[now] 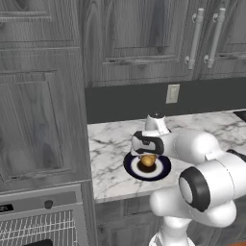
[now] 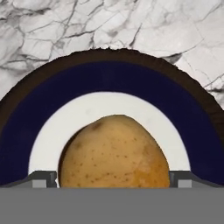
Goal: Place the potato on the bottom rack of the oven.
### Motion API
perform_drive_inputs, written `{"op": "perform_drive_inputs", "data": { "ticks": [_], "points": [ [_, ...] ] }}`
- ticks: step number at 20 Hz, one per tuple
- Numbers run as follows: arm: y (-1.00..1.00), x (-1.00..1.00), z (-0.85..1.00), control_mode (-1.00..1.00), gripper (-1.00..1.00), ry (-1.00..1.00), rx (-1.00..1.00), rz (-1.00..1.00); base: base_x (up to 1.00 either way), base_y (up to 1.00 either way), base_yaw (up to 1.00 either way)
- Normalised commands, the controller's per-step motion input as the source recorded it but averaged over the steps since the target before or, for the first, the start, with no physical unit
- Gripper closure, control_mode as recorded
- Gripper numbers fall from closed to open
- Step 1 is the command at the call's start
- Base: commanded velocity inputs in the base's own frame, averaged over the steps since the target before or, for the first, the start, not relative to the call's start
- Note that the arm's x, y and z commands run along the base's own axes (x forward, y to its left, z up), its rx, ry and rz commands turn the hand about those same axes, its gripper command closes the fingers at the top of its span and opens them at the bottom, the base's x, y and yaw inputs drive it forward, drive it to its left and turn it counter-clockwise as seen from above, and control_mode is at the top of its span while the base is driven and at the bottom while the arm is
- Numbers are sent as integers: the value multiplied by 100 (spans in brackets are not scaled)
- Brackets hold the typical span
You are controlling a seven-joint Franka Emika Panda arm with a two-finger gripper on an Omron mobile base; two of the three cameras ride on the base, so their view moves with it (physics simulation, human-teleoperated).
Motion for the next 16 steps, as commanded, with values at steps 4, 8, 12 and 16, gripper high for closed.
{"op": "perform_drive_inputs", "data": {
  "ticks": [4,8,12,16],
  "points": [
    [0,-15,-31,-100,-100,11,3,0,0,0,0],
    [0,-32,-41,-100,-100,15,4,0,0,0,0],
    [0,-21,-34,-100,100,10,1,0,0,0,0],
    [0,-26,-3,-100,100,0,0,0,0,0,0]
  ]
}}
